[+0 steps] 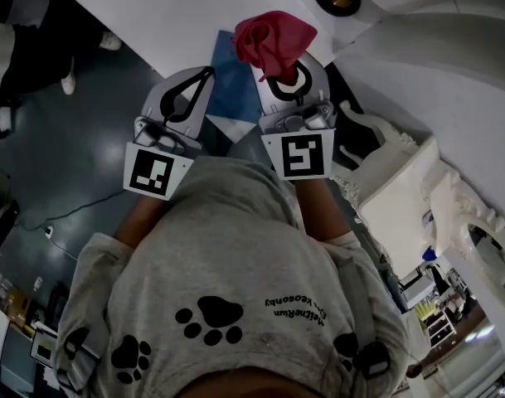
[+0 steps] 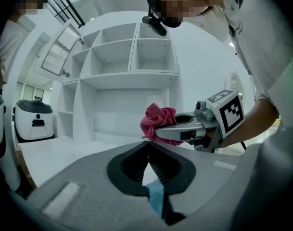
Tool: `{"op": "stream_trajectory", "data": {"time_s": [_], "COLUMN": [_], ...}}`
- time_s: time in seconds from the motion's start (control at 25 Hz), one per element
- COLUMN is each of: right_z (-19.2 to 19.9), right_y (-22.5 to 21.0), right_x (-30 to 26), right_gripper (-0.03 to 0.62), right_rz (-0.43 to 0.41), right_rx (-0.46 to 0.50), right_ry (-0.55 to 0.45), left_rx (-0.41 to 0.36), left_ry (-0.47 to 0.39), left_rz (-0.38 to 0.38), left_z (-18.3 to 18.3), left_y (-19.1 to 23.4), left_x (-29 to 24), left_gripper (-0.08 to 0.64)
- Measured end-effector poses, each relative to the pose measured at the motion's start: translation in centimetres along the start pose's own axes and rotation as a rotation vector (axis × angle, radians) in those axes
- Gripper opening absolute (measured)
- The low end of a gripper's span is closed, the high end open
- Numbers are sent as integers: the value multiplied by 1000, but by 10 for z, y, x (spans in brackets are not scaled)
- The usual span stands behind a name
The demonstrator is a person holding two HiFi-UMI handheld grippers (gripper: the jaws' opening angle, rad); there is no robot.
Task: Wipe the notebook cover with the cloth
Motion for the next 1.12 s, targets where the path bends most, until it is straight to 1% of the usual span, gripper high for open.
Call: {"op": "stream_trajectory", "data": {"time_s": [0.12, 0.28, 0.36, 0.48, 0.72, 1.12], "right_z": [11, 24, 30, 40, 60, 87], "right_y": [3, 6, 7, 9, 13, 21], "right_x": [-11, -24, -29, -36, -51, -67], "right_gripper": [107, 107, 107, 107, 107, 107], "right_rz": [-36, -80, -99, -122, -163, -220], "right_rx": [40, 62, 76, 83, 100, 103], "right_ry": [26, 44, 57, 74, 116, 217], "left_rx": [15, 40, 44, 62, 66, 94], "left_ry": [17, 29, 53, 77, 146, 226], "left_rz": [4, 13, 16, 11, 17, 34], "left_z": [14, 31, 39, 50, 78, 116], "left_y": [3, 4, 4, 5, 6, 5], "left_x": [-2, -3, -4, -5, -5, -2], "left_gripper": [-5, -5, -5, -5, -5, -5]}}
Point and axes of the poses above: the fingertips, and each gripper's own axes: x backward along the fingers, y to its left, z out of its underside, the point moved 7 cm from there along x, backward along the fingers, and after that the axes turned 1 degree about x, right-handed, at the moved point
